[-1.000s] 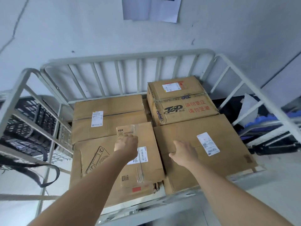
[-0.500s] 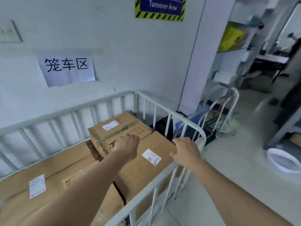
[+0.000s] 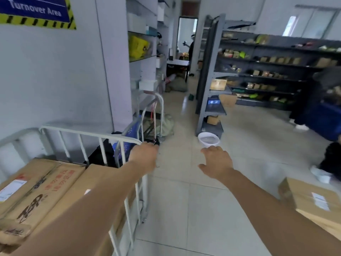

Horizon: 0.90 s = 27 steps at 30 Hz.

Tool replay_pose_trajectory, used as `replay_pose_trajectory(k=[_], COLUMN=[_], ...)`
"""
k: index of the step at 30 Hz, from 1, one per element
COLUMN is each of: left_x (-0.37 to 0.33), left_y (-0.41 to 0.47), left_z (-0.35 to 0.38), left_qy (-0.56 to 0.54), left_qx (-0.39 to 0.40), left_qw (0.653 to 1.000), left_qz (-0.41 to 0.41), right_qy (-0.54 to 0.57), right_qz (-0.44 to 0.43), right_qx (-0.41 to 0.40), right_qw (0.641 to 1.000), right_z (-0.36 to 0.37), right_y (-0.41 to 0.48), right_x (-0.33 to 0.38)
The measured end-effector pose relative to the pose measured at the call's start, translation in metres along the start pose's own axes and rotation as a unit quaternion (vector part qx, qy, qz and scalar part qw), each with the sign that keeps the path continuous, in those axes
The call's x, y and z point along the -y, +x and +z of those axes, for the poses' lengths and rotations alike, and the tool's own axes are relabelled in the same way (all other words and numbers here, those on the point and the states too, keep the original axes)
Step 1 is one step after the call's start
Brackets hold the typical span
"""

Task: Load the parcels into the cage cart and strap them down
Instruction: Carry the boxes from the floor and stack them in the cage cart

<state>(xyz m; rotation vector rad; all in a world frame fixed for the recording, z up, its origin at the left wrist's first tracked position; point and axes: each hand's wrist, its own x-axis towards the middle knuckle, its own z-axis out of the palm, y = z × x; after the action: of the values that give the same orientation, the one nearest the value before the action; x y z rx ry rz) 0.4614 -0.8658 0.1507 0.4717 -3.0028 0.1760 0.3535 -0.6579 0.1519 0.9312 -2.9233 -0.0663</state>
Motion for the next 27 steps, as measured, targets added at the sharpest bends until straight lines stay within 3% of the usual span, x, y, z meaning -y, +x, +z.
replay_pose_trajectory(k=[10, 19, 27], left_x=[-0.194, -0.391, -0.521], left_y=[0.083, 0.123, 0.166], left_z=[-0.010, -0.005, 0.027], left_qy=[0.016, 0.000, -0.021], left_qx=[-0.008, 0.006, 0.048], left_qw=[0.987, 0.972, 0.957], left_qz=[0.163, 0.234, 0.285], right_qy=[-0.019, -0.027, -0.008], right_qz=[0.181, 0.278, 0.366], right_qx=[0.024, 0.050, 0.089], right_qw=[0.983, 0.959, 0.926], right_z=[0.007, 0.027, 0.070], right_y=[-0.068, -0.124, -0.153], right_x=[-0.196, -0.375, -0.505])
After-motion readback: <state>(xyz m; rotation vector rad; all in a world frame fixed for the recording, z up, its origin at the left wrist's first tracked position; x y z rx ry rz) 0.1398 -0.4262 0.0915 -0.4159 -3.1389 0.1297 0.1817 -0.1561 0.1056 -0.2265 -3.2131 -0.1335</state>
